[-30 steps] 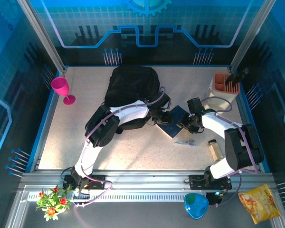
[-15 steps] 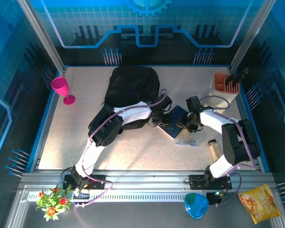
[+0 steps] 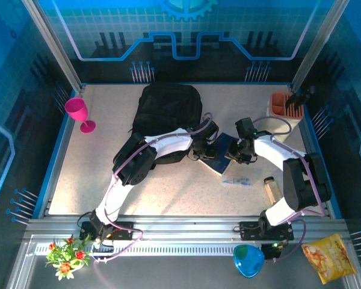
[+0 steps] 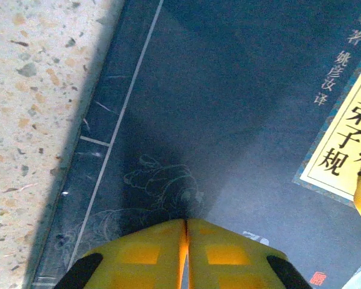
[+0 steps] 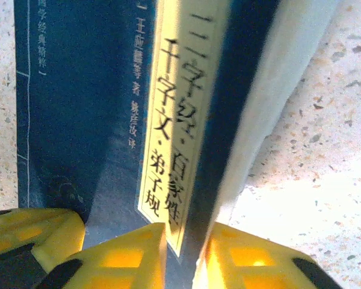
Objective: Pack the student bag
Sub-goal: Pick up the book from the center of the table.
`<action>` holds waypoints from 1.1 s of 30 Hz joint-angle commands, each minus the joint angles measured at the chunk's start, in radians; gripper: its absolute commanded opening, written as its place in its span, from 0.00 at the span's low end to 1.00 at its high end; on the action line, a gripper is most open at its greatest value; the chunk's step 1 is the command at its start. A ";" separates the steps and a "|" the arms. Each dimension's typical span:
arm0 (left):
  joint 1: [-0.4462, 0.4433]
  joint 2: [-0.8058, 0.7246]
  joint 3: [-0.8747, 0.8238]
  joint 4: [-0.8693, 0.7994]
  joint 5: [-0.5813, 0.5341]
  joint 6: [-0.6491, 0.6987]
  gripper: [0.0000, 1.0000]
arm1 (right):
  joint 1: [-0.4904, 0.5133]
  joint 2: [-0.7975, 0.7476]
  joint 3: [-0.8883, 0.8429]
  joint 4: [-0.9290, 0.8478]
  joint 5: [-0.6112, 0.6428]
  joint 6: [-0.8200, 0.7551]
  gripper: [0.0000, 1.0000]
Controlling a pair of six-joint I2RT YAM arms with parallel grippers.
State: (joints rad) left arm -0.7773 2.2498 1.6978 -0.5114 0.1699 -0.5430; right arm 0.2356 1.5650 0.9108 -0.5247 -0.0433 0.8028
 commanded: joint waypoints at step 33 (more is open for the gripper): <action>0.322 -0.420 -0.283 0.267 0.432 -0.048 0.89 | -0.104 -0.270 0.022 0.357 -0.694 -0.235 0.00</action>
State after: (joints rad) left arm -0.4545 1.8317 1.4223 -0.3164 0.5079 -0.5632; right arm 0.1364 1.2907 0.8921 -0.2531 -0.6117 0.5446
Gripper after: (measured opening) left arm 0.890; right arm 0.052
